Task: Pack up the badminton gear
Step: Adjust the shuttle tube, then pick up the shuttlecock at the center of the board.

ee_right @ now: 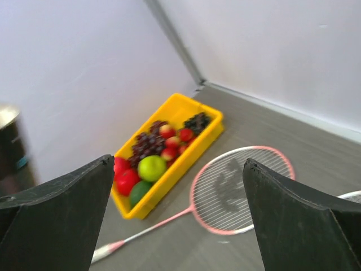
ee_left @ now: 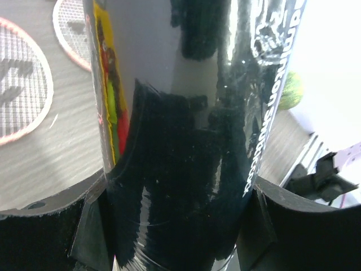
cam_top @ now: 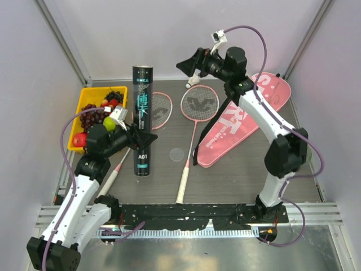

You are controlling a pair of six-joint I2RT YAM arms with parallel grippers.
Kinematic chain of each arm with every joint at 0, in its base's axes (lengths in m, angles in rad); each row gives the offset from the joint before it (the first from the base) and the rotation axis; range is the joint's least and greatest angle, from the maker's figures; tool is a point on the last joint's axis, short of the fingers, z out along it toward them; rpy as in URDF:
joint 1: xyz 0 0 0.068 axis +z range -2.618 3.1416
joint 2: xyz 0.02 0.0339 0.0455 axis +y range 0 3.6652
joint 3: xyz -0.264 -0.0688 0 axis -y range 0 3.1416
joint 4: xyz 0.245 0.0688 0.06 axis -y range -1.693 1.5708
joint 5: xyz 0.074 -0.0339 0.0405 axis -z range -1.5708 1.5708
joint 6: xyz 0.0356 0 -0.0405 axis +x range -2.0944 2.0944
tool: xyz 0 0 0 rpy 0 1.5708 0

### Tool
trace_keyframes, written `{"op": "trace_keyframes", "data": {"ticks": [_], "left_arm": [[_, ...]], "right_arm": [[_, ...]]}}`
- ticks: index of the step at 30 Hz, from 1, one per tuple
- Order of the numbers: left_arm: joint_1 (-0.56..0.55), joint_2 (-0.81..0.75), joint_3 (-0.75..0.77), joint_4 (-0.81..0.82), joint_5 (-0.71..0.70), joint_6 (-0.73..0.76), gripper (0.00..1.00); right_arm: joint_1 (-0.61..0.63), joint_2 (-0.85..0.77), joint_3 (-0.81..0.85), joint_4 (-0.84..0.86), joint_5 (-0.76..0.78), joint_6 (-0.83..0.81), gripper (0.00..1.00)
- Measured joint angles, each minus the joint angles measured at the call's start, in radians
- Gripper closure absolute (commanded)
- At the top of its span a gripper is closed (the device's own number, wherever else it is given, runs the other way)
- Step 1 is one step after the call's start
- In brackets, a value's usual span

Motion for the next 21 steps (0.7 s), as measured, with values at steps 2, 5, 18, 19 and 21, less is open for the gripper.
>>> {"op": "trace_keyframes", "data": {"ticks": [2,5,18,19,21], "left_arm": [[0.000,-0.019,-0.002,-0.081,-0.031,0.047,1.00],[0.000,-0.077,-0.006,-0.164,-0.077,0.105,1.00],[-0.043,-0.125,-0.011,-0.293,-0.108,0.174,1.00],[-0.044,-0.128,-0.013,-0.297,-0.105,0.172,1.00],[-0.045,-0.136,-0.018,-0.306,-0.100,0.171,1.00]], "right_arm": [[-0.032,0.114,0.105,-0.033,0.014,-0.017,0.00],[-0.077,0.285,0.264,-0.107,0.062,-0.056,0.03],[-0.185,0.832,0.529,-0.093,0.163,-0.005,0.06],[-0.186,0.856,0.534,-0.067,0.166,0.015,0.06],[-0.187,0.913,0.583,-0.028,0.170,0.051,0.06]]}}
